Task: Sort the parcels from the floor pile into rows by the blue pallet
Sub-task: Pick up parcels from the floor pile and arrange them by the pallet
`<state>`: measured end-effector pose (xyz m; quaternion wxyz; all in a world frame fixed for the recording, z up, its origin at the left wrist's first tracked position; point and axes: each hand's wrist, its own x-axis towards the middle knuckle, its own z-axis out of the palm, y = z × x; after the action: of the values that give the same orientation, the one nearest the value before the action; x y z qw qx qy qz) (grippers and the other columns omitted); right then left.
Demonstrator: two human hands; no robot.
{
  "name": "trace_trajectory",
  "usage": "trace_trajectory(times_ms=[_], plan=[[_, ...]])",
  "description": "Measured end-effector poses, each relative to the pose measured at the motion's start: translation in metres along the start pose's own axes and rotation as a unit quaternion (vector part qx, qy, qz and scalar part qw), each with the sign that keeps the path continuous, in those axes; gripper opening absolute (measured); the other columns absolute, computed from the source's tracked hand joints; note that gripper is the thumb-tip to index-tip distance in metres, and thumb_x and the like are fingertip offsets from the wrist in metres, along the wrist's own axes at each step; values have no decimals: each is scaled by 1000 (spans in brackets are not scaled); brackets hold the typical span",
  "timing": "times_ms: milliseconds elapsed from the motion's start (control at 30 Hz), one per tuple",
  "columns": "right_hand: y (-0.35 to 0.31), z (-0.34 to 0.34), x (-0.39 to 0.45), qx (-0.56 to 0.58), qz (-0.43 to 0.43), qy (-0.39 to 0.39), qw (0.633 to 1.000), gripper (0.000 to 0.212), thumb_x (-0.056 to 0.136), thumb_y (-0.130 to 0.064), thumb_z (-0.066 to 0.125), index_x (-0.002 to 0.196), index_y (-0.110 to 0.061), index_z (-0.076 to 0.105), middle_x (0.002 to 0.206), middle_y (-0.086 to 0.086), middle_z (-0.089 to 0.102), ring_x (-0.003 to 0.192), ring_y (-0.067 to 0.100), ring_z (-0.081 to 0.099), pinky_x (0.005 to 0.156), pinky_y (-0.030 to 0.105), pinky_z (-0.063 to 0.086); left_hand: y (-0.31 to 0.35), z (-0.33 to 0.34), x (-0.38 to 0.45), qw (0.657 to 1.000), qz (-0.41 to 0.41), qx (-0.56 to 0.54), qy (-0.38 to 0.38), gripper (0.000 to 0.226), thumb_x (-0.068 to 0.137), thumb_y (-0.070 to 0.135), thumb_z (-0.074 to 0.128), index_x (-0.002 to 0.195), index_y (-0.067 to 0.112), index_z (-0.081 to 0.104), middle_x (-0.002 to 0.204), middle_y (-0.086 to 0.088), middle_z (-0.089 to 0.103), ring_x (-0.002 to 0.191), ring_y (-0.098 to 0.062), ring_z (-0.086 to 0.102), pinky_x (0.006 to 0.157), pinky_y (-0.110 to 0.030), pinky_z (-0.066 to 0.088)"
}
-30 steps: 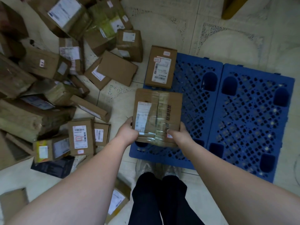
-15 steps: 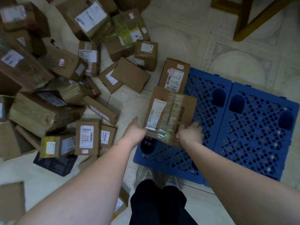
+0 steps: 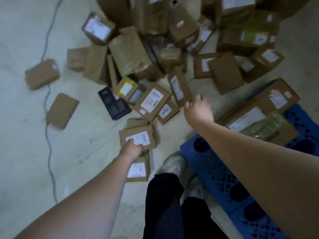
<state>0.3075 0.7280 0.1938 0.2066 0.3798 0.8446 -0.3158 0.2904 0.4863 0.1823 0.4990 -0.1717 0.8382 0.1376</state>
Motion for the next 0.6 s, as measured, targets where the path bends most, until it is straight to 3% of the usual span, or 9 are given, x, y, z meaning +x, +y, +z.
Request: trace_trajectory(times_ms=[100, 233, 333, 367, 467, 500, 600], plan=[[-21, 66, -23, 12, -39, -71, 997, 54, 100, -34, 37, 149, -13, 28, 143, 15, 41, 125, 32, 46, 101, 43, 41, -72, 6, 14, 999, -27, -47, 3, 46, 97, 26, 48, 140, 12, 45, 135, -17, 54, 116, -35, 56, 87, -34, 45], [-27, 163, -50, -24, -11, -206, 978, 44, 105, -32, 33, 144, -10, 34, 136, 15, 46, 107, 25, 52, 77, 30, 45, -167, 39, 64, 995, -86, -59, 3, 56, 95, 25, 49, 146, 7, 37, 135, -21, 51, 115, -37, 55, 76, -31, 40], [-9, 239, -54, 4, 34, -257, 966, 38, 102, -27, 41, 137, -14, 42, 119, 9, 57, 83, 16, 55, 66, 26, 44, -201, 60, 114, 993, -100, -56, 38, 46, 98, 29, 46, 137, 4, 45, 133, -23, 52, 117, -39, 53, 89, -35, 44], [-1, 265, -54, 11, 47, -270, 962, 39, 100, -27, 42, 138, -14, 42, 113, 7, 59, 82, 17, 56, 66, 25, 43, -210, 66, 130, 991, -106, -53, 58, 47, 98, 33, 45, 135, 4, 47, 133, -22, 52, 119, -40, 51, 96, -39, 43], [16, 331, -49, 8, 86, -308, 948, 44, 101, -31, 42, 139, -9, 41, 132, 10, 53, 117, 28, 53, 87, 28, 38, -234, 90, 187, 989, -107, -38, 97, 69, 94, 50, 46, 146, 6, 34, 141, -20, 44, 130, -39, 42, 108, -44, 34], [21, 349, -49, 31, 111, -317, 942, 42, 100, -33, 44, 134, -9, 47, 131, 10, 54, 117, 28, 52, 88, 29, 37, -240, 97, 203, 986, -117, -76, 90, 74, 89, 47, 53, 147, 6, 32, 142, -20, 43, 130, -38, 43, 109, -45, 37], [33, 374, -61, 144, 172, -335, 915, 19, 97, -33, 52, 93, -17, 61, 96, 5, 64, 85, 21, 58, 83, 33, 44, -239, 104, 210, 969, -163, -164, 83, 70, 76, 33, 63, 137, 7, 43, 134, -17, 48, 121, -36, 51, 101, -45, 47]])
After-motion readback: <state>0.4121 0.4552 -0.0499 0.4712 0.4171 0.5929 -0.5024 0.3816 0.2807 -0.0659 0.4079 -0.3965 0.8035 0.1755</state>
